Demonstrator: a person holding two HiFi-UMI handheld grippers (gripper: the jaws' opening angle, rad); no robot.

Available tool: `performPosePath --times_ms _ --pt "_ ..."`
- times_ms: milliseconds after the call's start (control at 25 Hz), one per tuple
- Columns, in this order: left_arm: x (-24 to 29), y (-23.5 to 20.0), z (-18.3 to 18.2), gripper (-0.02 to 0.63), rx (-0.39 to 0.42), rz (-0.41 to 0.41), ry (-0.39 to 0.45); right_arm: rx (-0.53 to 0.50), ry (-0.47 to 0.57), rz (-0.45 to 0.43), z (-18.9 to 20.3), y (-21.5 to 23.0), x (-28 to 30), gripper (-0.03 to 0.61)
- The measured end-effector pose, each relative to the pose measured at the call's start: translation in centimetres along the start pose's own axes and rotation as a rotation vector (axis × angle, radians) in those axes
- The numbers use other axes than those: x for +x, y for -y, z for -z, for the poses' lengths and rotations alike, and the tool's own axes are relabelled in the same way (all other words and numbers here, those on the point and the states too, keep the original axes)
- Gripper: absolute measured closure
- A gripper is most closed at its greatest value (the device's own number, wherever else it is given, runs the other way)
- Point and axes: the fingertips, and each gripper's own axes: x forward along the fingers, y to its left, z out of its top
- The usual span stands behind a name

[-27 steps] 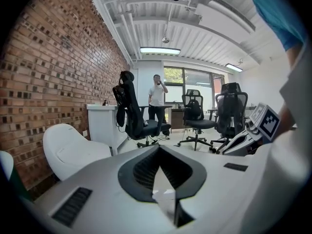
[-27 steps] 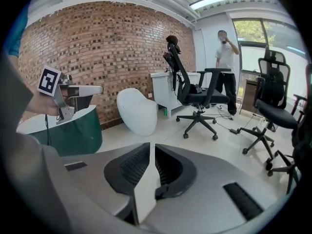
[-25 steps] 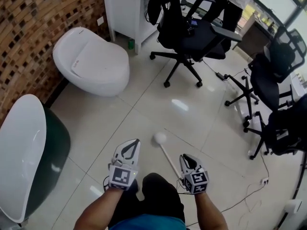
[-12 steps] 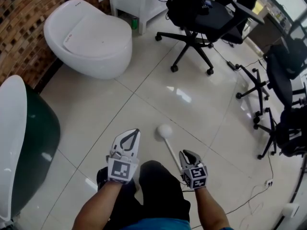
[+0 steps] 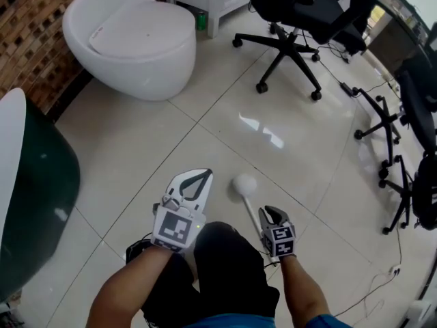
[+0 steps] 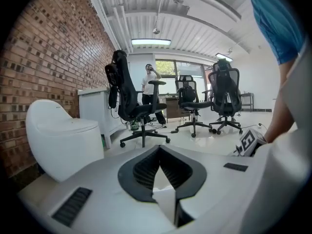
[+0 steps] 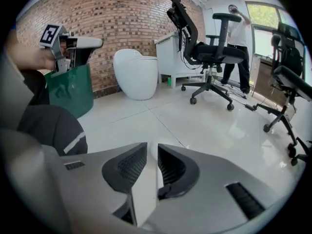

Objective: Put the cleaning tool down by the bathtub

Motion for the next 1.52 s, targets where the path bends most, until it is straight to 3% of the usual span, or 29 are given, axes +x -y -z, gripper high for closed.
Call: performPosePath --times_ms 200,480,1040,1200,1520 --pt "2.8 0.3 -0.7 0.617 0.035 -0.014 0.049 -0.013 -0.035 -0.030 3.0 -0.1 2.4 0.485" --pt "2.1 -1.5 0.6 0.617 -0.032 -0.083 0.021 -0.024 -0.145 -0.038 7.8 1.1 5.4 0.480" --pt "3.7 1.3 3.3 0.617 -0.053 0.017 -0.042 -0.057 -0.261 -0.046 14.6 2.2 11.0 0.480" --pt "3.7 1.8 2.6 0.617 -0.089 0.032 -0.032 -0.061 -0.314 -0.065 16.0 1.8 12.3 0.466" --pt "2.9 1.5 3.1 0.617 -0.087 0.034 -0.047 -0.111 -0.437 -0.070 18.6 0.9 14.3 0.449"
